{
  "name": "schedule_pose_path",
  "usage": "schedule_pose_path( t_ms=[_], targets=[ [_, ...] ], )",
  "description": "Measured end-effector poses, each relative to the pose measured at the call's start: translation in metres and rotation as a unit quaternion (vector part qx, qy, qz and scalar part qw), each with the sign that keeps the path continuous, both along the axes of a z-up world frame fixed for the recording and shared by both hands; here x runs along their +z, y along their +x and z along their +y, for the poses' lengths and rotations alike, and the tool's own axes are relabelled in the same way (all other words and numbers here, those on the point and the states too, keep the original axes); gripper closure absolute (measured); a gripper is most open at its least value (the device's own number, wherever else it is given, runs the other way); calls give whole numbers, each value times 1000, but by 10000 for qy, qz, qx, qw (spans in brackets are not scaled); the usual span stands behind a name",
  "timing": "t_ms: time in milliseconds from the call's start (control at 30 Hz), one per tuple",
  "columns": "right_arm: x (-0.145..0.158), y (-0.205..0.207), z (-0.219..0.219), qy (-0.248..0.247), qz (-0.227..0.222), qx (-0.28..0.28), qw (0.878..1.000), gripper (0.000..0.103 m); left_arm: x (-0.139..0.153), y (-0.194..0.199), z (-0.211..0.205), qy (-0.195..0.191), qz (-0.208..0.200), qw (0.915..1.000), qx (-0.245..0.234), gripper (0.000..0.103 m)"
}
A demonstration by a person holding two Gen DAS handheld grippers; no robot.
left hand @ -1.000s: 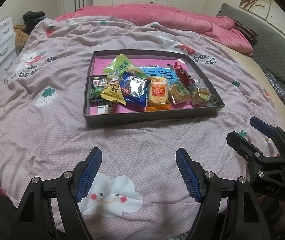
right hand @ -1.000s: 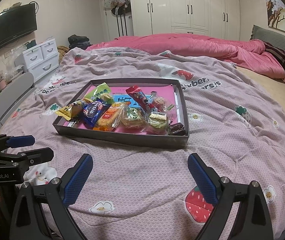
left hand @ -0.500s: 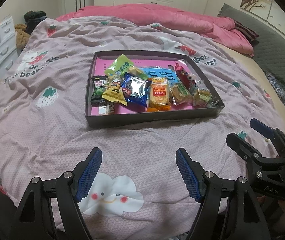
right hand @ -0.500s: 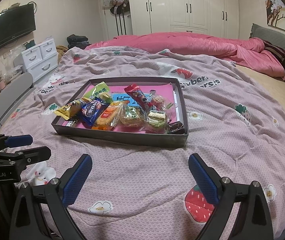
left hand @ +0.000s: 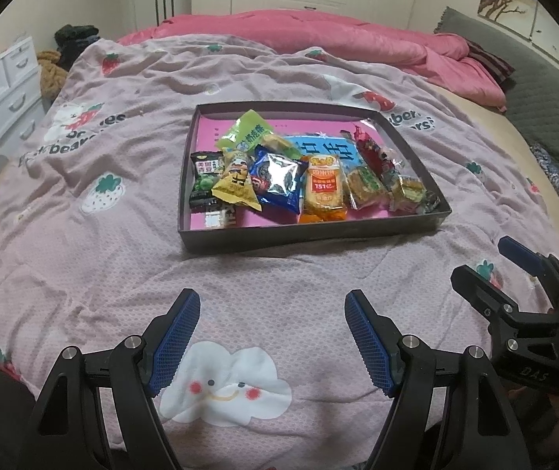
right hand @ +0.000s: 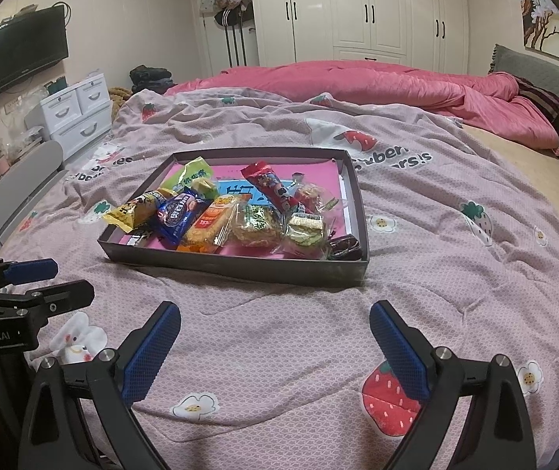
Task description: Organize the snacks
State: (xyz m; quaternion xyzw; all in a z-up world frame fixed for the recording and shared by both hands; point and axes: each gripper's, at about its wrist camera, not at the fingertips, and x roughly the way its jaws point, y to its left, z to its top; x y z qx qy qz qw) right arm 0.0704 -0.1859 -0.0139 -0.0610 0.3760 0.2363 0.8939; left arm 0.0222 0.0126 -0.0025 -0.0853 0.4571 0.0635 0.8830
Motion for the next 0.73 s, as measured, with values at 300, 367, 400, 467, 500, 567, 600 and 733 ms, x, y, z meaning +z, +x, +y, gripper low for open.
schedule_pose_path(
  t_ms=[300, 367, 400, 467, 500, 567, 600, 733],
  targets=[
    [0, 1, 0, 1, -14, -12, 10000, 5, -3, 2, 5, -77, 80, 9998, 172, 25],
    [0, 1, 0, -1, -16, -18, 10000, 5, -6, 3, 8, -115, 132, 9996, 222, 25],
    [0, 1, -1, 2, -16, -21, 10000, 5, -7, 4, 8, -124, 149, 9995, 240, 25],
    [0, 2, -1, 16, -20, -33, 10000, 5, -9, 6, 9, -135, 195, 9995, 225, 25],
    [0, 3, -2, 21, -22, -40, 10000, 5, -10, 6, 9, -142, 203, 9995, 218, 25],
    [0, 5, -2, 39, -17, -62, 10000, 5, -11, 8, 9, -121, 192, 9995, 212, 25],
    [0, 7, -3, 56, -11, -80, 10000, 5, -11, 10, 10, -116, 158, 9996, 200, 25],
    [1, 11, -7, 123, -4, -147, 9998, 5, -4, 16, 22, -90, -93, 9995, 280, 25]
  ],
)
